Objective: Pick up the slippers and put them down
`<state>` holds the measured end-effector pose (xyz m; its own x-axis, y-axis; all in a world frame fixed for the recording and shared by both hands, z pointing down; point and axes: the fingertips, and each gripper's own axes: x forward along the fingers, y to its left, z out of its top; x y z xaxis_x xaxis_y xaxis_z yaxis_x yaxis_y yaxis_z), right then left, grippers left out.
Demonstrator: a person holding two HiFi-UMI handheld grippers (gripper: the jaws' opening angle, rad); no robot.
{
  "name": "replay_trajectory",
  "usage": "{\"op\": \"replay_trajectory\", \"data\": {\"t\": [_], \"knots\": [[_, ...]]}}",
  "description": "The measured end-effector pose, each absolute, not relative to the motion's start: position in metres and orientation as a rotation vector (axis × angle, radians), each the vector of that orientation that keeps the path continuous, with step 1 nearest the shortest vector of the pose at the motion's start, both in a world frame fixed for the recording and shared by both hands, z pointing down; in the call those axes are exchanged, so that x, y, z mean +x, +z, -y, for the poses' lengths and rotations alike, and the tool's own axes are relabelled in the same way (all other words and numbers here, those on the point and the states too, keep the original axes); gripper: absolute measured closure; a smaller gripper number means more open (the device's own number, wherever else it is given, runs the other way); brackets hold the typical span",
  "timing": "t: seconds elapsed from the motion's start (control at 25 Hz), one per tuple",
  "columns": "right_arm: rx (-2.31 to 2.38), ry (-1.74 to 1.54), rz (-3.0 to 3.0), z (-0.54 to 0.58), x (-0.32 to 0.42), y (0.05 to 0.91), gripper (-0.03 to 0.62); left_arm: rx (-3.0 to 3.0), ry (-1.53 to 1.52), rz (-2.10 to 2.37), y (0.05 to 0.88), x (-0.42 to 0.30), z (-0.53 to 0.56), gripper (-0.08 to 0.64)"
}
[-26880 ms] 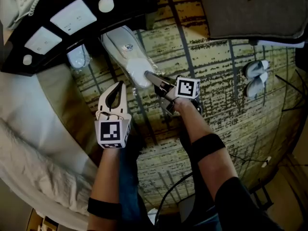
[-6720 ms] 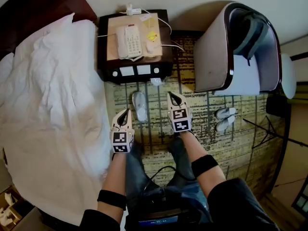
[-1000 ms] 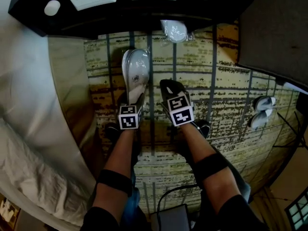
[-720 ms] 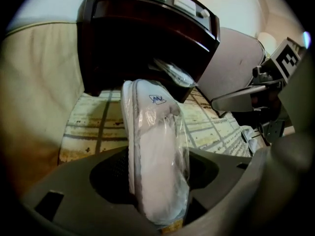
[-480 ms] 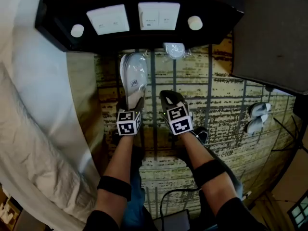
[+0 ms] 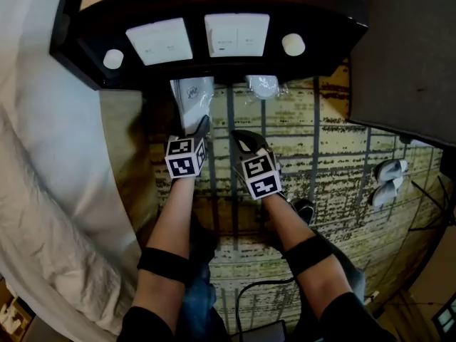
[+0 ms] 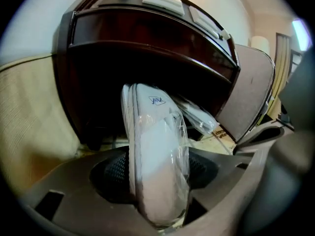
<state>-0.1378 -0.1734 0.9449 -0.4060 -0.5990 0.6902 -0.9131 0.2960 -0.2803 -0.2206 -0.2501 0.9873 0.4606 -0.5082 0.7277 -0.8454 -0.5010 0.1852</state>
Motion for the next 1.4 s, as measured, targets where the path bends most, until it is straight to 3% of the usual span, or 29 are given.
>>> {"op": "replay_trajectory", "data": {"t": [0.76,1.04,1.4], "knots": [[1.462,0.864,2.201,0.223,-0.129,0.959,0.591,2.127,0.609,1.257,0.976,-0.207,0.375,0.281],[1.477,0.853,2.197,0.224,-0.12,0.954,0.591,2.123,0.668,1.329,0.98,-0.215,0.376,0.182],[1.464,0.892,2.152,0.197,-0.111,0.878,0.591,2.09,0.809,1.357,0.917,-0.249,0.33,0.137]]}}
